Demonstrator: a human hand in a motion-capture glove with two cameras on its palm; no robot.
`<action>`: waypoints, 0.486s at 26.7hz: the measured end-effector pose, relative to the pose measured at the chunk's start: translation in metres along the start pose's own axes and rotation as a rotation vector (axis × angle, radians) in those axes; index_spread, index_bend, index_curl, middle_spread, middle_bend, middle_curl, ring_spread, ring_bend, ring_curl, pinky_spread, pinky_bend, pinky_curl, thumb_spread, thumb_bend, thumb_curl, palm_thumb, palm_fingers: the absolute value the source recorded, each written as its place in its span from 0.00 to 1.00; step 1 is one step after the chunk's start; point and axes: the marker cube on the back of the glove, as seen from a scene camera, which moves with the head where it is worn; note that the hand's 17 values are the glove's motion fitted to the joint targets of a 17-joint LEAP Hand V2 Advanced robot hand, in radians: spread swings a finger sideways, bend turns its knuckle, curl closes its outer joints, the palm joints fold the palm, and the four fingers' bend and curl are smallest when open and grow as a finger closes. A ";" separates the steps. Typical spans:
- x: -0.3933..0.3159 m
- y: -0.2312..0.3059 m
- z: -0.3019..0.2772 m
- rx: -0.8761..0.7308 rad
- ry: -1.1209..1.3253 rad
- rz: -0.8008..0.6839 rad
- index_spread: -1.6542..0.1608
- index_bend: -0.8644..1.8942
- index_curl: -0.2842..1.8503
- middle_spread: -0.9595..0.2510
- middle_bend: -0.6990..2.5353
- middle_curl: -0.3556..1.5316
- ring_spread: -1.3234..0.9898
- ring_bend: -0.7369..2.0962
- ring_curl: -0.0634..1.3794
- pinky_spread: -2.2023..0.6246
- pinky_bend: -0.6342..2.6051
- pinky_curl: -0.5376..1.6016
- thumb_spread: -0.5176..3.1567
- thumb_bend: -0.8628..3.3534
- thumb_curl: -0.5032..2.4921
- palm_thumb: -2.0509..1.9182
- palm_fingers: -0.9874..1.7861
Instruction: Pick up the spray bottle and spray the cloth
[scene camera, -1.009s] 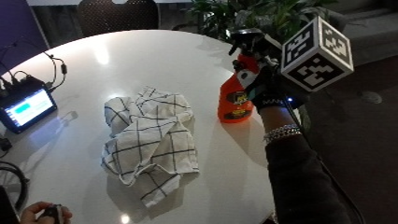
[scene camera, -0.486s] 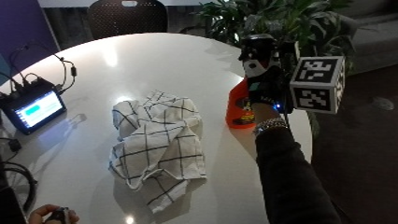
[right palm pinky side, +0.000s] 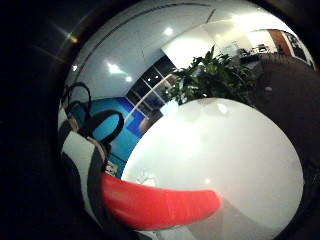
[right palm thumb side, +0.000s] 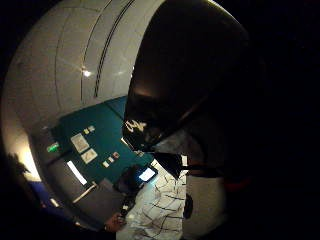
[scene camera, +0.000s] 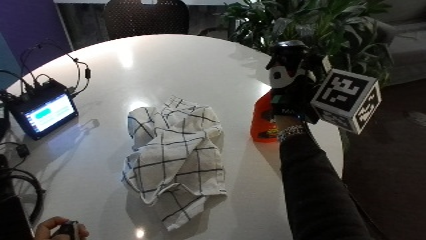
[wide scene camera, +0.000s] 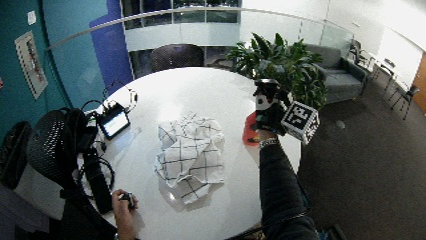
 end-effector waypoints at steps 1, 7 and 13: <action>-0.003 -0.001 0.000 -0.002 0.013 -0.033 0.76 0.38 0.31 0.64 0.37 0.45 0.49 0.50 0.37 0.70 0.35 0.44 0.39 0.20 0.32 0.74 0.90; -0.040 -0.022 -0.008 -0.030 0.153 -0.316 0.76 0.40 0.33 0.64 0.39 0.46 0.49 0.52 0.38 0.69 0.37 0.46 0.36 0.20 0.34 0.75 0.89; -0.086 -0.049 -0.010 -0.101 0.301 -0.607 0.76 0.40 0.34 0.64 0.40 0.47 0.49 0.53 0.38 0.68 0.38 0.46 0.35 0.20 0.35 0.75 0.88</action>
